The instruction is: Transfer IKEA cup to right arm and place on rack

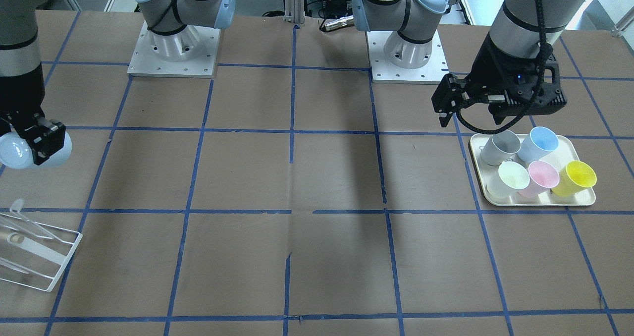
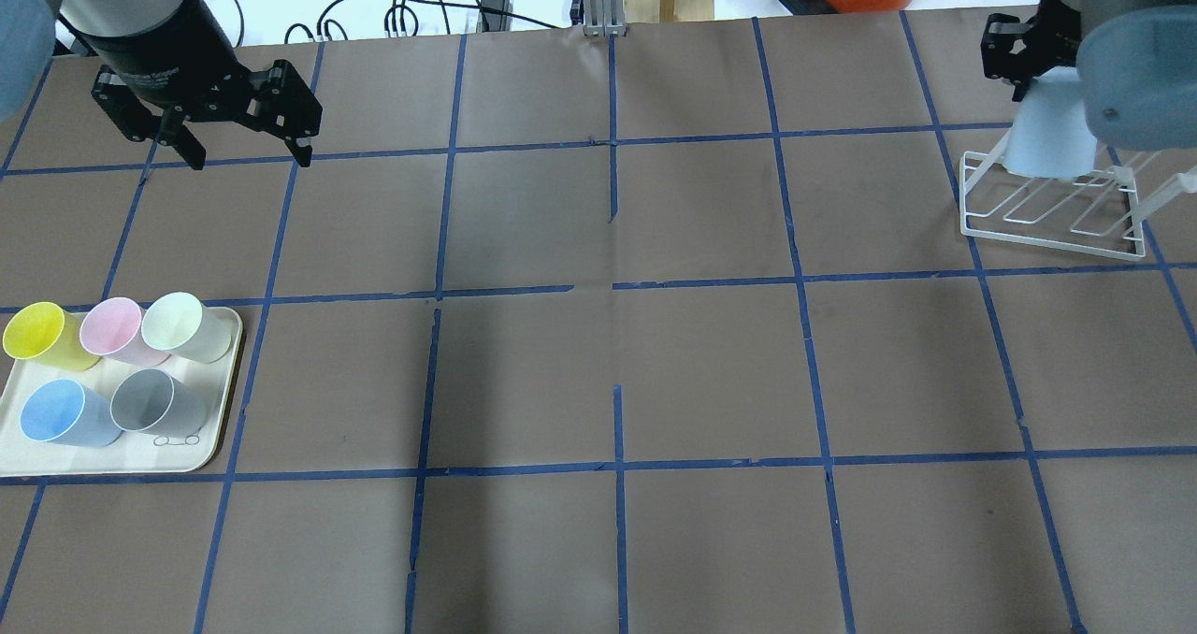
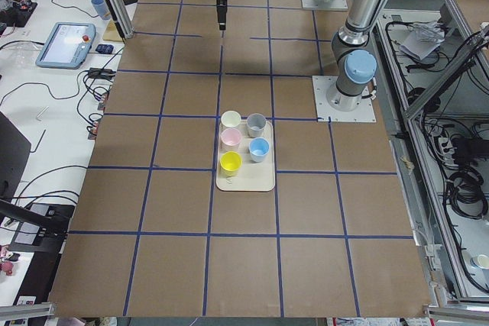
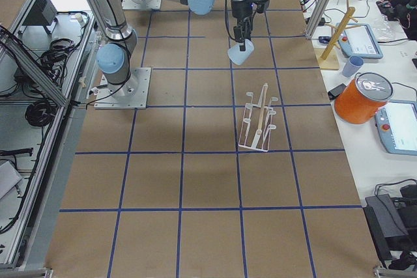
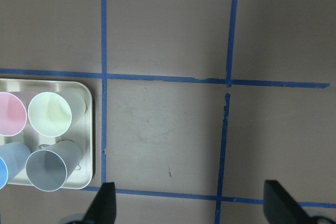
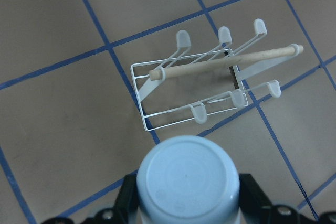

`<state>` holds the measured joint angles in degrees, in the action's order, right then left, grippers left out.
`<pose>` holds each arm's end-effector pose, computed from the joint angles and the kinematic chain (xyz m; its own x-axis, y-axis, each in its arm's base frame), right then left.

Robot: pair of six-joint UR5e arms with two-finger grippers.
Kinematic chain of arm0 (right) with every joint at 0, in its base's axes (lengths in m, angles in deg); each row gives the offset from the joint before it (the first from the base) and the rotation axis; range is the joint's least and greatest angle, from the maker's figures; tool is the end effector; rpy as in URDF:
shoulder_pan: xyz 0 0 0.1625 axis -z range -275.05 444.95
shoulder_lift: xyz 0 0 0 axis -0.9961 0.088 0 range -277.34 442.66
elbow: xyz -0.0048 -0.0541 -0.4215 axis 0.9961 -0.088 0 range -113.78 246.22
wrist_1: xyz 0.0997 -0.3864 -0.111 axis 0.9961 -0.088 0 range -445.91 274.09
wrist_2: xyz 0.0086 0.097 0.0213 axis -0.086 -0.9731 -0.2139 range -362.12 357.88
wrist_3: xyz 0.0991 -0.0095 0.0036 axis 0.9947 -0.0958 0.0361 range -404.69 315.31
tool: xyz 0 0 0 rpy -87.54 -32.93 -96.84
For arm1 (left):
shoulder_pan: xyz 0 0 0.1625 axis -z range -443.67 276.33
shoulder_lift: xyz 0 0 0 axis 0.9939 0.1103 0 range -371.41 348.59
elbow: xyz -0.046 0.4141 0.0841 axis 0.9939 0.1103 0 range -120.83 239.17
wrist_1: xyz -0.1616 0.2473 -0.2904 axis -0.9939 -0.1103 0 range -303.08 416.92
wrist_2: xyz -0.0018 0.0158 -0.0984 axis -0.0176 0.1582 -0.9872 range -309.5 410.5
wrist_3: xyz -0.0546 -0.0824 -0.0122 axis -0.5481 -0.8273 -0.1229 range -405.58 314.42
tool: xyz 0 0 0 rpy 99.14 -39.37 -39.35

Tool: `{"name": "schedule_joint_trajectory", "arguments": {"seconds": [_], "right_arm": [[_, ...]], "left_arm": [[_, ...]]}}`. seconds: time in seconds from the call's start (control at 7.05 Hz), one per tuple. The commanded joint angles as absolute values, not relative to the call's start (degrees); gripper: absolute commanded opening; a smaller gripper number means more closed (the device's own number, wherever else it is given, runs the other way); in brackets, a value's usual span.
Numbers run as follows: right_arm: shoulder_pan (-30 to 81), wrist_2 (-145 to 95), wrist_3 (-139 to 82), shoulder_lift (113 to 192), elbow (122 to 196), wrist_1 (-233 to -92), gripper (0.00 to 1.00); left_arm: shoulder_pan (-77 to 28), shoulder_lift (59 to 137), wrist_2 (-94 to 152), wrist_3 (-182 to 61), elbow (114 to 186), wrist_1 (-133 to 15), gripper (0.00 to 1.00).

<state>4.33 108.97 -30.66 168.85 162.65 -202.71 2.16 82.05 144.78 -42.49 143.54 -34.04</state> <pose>0.0088 -0.5449 0.4562 -0.8391 0.4749 0.2655 0.3706 0.8562 -0.3601 -0.0879 -0.5271 0.5045 -0.9969 -0.0201 -0.0755 -0.0189 0.9997 -0.0171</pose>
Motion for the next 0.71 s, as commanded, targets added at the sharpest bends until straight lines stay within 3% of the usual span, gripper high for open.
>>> {"name": "schedule_joint_trajectory", "arguments": {"seconds": [0.0,0.14,0.57], "right_arm": [[10.1,108.4,-31.1,167.7,172.1,-220.4,0.04],[10.5,105.6,-31.2,167.6,174.9,-229.6,0.05],[11.1,105.1,-30.5,166.3,175.6,-231.1,0.05]], "left_arm": [[2.5,82.4,144.4,-42.2,142.7,-34.1,1.0],[2.5,82.5,144.3,-42.2,142.6,-34.1,1.0],[2.7,82.5,144.3,-42.2,142.8,-34.0,1.0]]}}
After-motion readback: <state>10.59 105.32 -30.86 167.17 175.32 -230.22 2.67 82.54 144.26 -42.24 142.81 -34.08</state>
